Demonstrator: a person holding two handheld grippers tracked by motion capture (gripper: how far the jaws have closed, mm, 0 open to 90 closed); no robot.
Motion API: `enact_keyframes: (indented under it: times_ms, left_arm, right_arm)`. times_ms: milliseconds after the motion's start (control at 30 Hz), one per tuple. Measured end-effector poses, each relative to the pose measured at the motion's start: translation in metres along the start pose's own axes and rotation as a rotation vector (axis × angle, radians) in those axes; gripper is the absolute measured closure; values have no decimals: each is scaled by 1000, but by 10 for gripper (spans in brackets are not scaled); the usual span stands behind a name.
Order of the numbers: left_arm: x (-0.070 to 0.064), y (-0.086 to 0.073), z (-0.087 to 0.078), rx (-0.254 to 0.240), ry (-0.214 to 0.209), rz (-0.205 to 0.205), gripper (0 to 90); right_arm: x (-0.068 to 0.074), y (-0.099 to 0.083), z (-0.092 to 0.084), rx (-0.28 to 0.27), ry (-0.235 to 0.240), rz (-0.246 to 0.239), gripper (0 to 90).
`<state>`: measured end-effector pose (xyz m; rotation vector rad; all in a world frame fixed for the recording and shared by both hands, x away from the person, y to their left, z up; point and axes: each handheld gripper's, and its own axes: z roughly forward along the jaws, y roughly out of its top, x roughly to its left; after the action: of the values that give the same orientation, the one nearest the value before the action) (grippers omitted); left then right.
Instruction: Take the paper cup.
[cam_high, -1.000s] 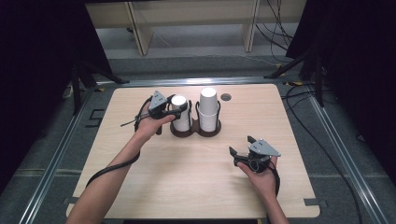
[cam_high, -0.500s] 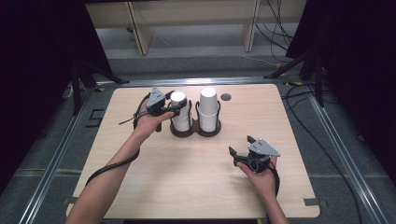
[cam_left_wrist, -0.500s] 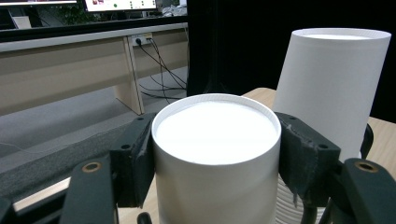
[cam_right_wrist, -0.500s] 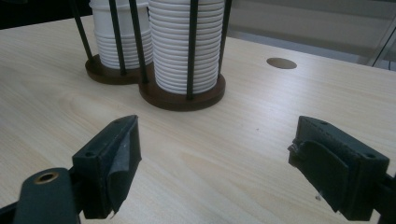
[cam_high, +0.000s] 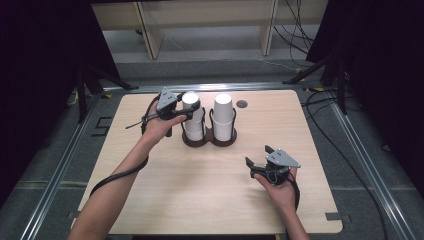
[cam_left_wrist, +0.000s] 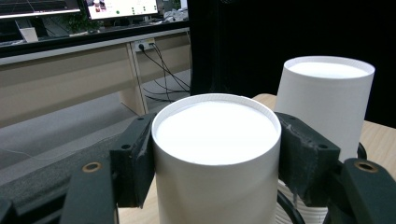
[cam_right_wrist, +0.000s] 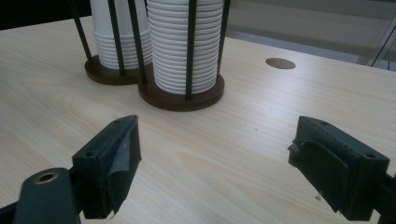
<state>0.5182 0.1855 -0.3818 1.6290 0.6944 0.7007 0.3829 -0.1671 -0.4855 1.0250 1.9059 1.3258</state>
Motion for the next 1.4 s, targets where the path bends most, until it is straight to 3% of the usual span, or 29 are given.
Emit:
enact_keyframes:
  times_ms: [400,433,467,533,600,767,900,1067,1167,1200,1300,1333,1367,1400]
  left_arm:
    - [-1,21,-5,-16,28,25,340]
    - [1,23,-5,-20,29,17,340]
    - [1,24,-6,-21,31,22,340]
    - [1,27,-7,-27,34,25,340]
    - [1,31,-9,-35,38,33,340]
    - [0,36,-12,-53,46,37,340]
    - [2,38,-16,-61,49,31,340]
    - [2,41,-23,-71,53,23,339]
    - [1,42,-26,-77,54,18,340]
    - [1,43,-30,-80,53,16,339]
    - [1,43,-34,-86,51,6,340]
    - [1,42,-37,-86,46,-2,339]
    - [1,42,-37,-86,46,-2,339]
    - [0,42,-41,-92,45,-10,340]
  right_arm:
    - [2,0,0,22,19,25,159]
    - [2,0,0,22,20,22,159]
    - [0,0,0,2,8,-13,159]
    - [4,0,1,7,16,30,160]
    - [0,1,1,-3,5,-21,159]
    - [3,0,1,5,13,13,159]
    - [3,1,2,3,11,-25,160]
    - [9,3,5,1,39,4,178]
    - [11,5,7,-7,48,-22,187]
    - [16,7,10,-5,78,-6,200]
    - [21,10,12,4,98,1,214]
    - [27,13,18,-8,129,-4,240]
    - [29,15,19,0,129,-36,255]
    - [35,18,23,-5,151,-23,267]
